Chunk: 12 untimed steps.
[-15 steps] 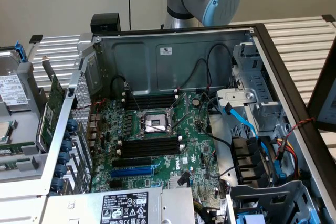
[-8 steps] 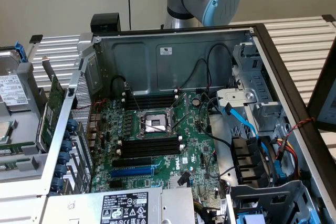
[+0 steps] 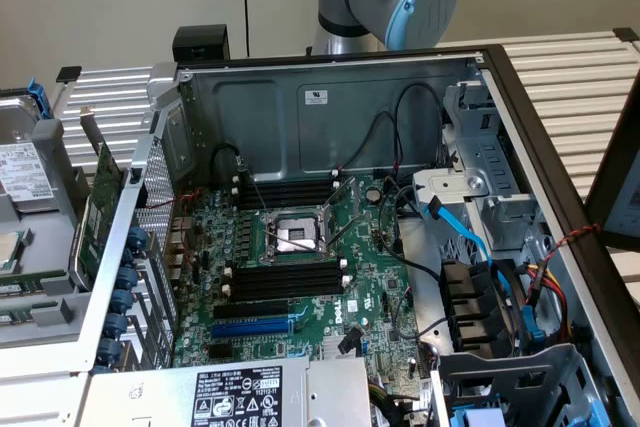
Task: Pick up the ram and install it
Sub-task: 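Pick up the ram and move it above insertion slot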
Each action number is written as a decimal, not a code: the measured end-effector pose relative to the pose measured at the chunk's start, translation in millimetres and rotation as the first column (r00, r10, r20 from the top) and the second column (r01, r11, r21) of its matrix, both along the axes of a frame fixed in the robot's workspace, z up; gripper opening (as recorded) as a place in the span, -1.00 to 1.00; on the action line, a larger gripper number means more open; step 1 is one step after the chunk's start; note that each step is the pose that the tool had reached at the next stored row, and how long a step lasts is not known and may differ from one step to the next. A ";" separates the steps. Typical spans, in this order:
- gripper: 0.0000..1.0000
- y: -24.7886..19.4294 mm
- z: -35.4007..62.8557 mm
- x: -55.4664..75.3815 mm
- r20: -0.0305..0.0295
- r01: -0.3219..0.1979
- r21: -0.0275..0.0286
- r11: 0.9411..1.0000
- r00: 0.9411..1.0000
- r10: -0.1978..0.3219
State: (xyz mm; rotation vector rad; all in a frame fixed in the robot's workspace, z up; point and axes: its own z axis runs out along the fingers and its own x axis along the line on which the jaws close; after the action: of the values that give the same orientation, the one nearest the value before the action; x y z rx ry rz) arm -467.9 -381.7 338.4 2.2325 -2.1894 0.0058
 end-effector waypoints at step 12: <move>-0.27 -0.5 -21.8 -4.9 0.000 -0.001 0.001 1.000 1.000 0.001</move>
State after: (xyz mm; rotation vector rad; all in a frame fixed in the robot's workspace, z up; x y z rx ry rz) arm -472.9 -382.2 316.7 2.2338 -2.1888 0.0050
